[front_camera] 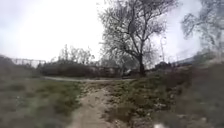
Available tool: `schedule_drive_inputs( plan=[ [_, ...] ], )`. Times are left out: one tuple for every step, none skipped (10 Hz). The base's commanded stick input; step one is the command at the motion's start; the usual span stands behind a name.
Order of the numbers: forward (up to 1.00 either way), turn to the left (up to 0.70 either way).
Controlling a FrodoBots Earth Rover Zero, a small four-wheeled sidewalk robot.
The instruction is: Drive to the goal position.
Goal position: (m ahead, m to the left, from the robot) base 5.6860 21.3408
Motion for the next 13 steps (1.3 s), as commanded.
schedule_drive_inputs(
  plan=[
    [0.7,0.0],
    [0.7,0.0],
    [0.7,0.0],
    [0.7,0.0],
    [0.7,0.0],
    [0.7,0.0],
    [0.7,0.0],
    [0.7,0.0],
    [0.7,0.0],
    [0.7,0.0],
    [0.7,0.0],
    [0.7,0.0],
    [0.7,0.0]
  ],
)
